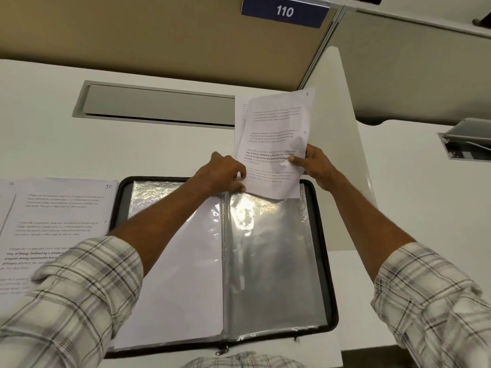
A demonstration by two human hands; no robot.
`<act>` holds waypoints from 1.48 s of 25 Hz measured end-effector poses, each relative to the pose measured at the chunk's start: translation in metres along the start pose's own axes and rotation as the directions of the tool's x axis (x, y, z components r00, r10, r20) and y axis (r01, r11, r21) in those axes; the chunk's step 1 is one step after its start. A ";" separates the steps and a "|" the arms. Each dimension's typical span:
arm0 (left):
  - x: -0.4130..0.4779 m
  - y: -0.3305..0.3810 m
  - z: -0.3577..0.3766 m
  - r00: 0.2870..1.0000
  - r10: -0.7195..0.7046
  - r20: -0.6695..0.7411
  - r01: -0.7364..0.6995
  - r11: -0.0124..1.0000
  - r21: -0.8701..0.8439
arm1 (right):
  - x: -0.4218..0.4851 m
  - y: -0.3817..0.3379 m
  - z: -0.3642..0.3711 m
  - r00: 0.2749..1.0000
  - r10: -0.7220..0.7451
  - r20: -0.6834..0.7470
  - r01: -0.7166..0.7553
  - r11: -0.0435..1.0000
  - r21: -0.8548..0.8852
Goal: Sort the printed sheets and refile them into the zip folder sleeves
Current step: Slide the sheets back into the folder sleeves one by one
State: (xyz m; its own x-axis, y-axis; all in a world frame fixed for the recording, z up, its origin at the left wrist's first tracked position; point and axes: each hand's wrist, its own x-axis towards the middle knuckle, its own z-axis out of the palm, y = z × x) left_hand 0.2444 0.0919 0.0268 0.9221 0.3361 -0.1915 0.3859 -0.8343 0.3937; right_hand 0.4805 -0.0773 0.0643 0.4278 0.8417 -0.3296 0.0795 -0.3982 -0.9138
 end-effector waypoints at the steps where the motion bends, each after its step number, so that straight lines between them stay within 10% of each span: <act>1: 0.000 -0.002 -0.001 1.000 0.003 0.012 -0.003 0.999 0.037 | 0.000 0.000 -0.001 1.000 0.002 0.012 -0.002 1.000 -0.003; 14: 0.000 -0.014 -0.012 0.994 0.066 0.091 -0.046 0.978 -0.203 | 0.001 -0.003 -0.003 0.983 0.112 0.145 -0.122 0.990 0.064; 20: -0.032 0.026 0.031 0.968 -0.013 -0.251 -0.064 0.953 -0.295 | 0.005 0.006 0.003 0.966 0.245 0.087 -0.224 0.954 -0.198; 27: -0.082 0.080 0.118 0.966 0.058 -0.253 -0.058 0.998 0.008 | 0.020 0.011 0.015 0.927 0.143 -0.346 -0.149 0.989 0.007; 34: -0.089 0.095 0.118 0.968 -0.021 -0.250 0.019 1.000 -0.009 | 0.015 0.021 0.007 0.965 0.231 -0.122 -0.257 0.919 -0.297; 37: -0.095 0.099 0.126 0.976 -0.020 -0.217 0.029 0.999 0.034 | 0.015 0.013 0.008 0.971 0.217 -0.104 -0.233 0.956 -0.177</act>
State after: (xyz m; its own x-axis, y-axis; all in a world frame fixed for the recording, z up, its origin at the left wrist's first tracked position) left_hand 0.1915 -0.0778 -0.0289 0.8981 0.4399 0.0000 0.4109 -0.8388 0.3572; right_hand 0.4812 -0.0665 0.0459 0.5260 0.6927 -0.4935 0.1362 -0.6413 -0.7551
